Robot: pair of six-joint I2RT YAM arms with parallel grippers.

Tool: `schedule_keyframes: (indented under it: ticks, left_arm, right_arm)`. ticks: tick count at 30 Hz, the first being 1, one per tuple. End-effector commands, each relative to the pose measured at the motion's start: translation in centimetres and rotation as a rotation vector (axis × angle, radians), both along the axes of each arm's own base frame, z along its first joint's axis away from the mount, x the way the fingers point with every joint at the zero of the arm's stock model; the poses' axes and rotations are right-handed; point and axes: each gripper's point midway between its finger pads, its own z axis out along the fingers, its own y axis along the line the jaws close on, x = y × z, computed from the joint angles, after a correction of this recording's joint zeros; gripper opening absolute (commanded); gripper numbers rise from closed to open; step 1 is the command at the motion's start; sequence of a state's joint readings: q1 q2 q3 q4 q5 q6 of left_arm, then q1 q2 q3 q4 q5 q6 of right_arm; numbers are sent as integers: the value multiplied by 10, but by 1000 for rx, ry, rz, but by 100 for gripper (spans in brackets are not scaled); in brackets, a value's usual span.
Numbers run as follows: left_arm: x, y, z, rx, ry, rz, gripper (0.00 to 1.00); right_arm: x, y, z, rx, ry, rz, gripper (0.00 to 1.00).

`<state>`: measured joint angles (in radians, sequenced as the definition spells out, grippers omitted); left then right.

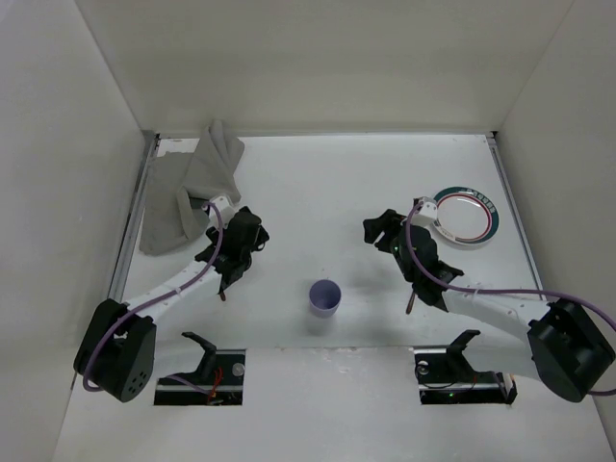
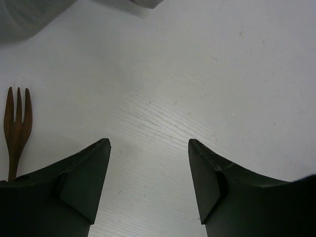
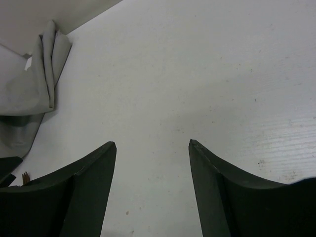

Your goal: Set the dinner table for one person

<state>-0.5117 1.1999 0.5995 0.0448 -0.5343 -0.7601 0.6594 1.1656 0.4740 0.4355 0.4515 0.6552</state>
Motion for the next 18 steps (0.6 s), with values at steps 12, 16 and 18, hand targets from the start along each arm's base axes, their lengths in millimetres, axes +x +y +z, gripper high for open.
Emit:
schedule_keyframes:
  ticks: [12,16,18]
  left_arm:
    - [43,3,54,-42,-148,57,64]
    - [82,14,84,-17,-214,97,37]
    - [97,19,92,5,-228,113,21]
  right_arm:
    - [4,10,13,65,-33,45,50]
    - [4,14,10,63,-24,58,16]
    - [4,17,9,60,-12,73,15]
